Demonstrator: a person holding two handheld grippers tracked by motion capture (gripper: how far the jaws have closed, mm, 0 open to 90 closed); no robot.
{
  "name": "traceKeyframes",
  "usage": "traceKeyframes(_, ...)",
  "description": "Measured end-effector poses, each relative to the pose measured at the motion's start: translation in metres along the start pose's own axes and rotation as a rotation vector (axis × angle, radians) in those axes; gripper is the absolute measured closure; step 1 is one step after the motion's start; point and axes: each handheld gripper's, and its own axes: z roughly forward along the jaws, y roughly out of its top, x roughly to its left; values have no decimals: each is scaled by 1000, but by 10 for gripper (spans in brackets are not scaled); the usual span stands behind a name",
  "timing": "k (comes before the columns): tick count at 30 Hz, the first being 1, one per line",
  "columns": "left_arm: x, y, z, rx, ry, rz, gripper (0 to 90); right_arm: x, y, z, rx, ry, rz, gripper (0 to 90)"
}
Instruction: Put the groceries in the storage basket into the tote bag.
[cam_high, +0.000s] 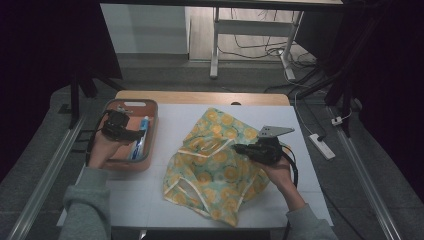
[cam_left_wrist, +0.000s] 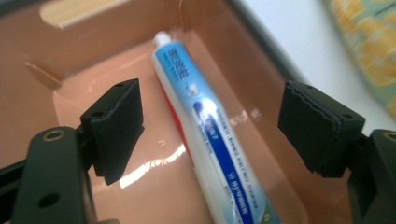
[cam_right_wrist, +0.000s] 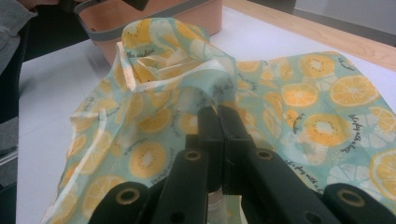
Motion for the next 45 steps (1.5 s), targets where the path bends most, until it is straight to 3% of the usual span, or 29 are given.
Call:
traceKeyframes(5, 0, 5, 12, 41, -17, -18, 231, 0, 0, -1, 2, -4, -1, 892)
traceKeyframes(12, 1, 20, 38, 164, -26, -20, 249, -1, 1, -4, -8, -9, 0, 892)
traceKeyframes(15, 1, 20, 52, 230, -20, -28, 255, 1, 1, -3, -3, -7, -10, 891)
traceKeyframes(22, 9, 17, 70, 305, -17, -69, 334, 3, 1, -2, -5, 4, -14, 892)
traceKeyframes(23, 11, 16, 72, 312, -36, -84, 331, 3, 1, -2, -6, 5, -13, 892)
traceKeyframes(25, 14, 15, 74, 311, -65, -106, 356, 2, 1, -2, 0, 12, -9, 891)
traceKeyframes(28, 15, 15, 74, 317, -72, -116, 393, 2, 1, -1, 2, 15, -5, 891)
traceKeyframes(31, 17, 15, 72, 323, -41, -112, 489, 3, 1, 0, 3, 15, -7, 891)
traceKeyframes(34, 17, 14, 70, 320, -41, -105, 527, 3, 1, 0, 3, 16, -7, 891)
traceKeyframes(39, 16, 14, 66, 314, 25, -80, 706, 3, 0, -1, 0, 16, -5, 891)
traceKeyframes(45, 30, 8, 63, 273, -53, -148, 742, 1, -1, -1, 1, 13, -3, 891)
